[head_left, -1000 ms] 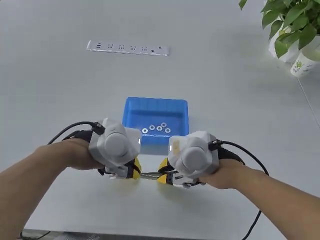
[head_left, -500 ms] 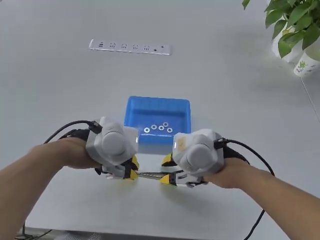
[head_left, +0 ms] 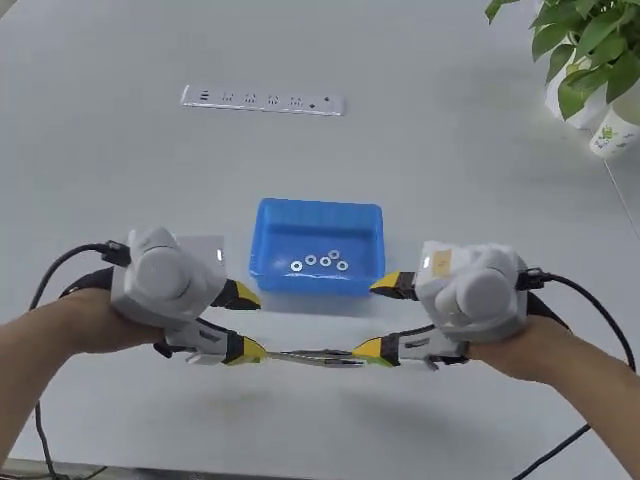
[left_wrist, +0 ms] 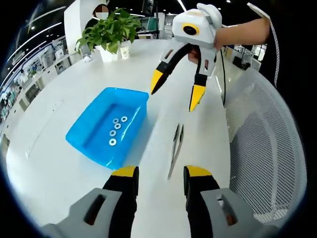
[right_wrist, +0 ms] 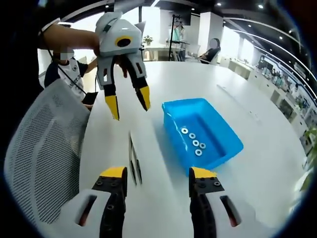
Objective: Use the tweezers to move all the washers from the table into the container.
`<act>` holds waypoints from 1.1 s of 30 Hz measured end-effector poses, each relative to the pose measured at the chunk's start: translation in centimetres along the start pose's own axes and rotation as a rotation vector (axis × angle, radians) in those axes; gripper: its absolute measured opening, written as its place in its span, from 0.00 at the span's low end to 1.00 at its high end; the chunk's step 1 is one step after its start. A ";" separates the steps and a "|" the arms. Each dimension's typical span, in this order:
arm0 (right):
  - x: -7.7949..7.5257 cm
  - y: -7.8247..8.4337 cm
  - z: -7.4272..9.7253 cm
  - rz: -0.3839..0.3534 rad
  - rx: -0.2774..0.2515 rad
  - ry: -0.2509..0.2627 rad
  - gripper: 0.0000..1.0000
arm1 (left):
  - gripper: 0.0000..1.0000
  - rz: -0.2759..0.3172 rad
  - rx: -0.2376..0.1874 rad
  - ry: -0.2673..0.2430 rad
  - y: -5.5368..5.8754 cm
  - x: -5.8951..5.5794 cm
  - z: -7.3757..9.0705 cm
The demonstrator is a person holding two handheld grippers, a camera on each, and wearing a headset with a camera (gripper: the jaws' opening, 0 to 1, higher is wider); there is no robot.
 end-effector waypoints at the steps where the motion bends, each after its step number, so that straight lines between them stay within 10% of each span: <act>1: -0.3 -0.1 0.5 -0.012 -0.016 0.014 0.54 | 0.43 0.007 -0.011 -0.017 -0.2 0.2 0.4; 19: -2.5 1.7 6.4 -0.175 -0.167 0.169 0.91 | 0.86 0.109 -0.188 -0.243 -2.2 1.3 5.1; 33: -1.3 1.9 6.9 -0.173 -0.188 0.150 1.00 | 0.99 0.119 -0.209 -0.262 -1.8 0.9 5.5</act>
Point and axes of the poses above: the centre of the closed fingertips' face, and the gripper's own axes: z roughly backward along the fingers, x roughly to its left, y roughly out of its underside, the point moved 1 cm from there along z, roughly backward along the fingers, and after that the axes turned 10 degrees about -z, right-handed, at the moved point
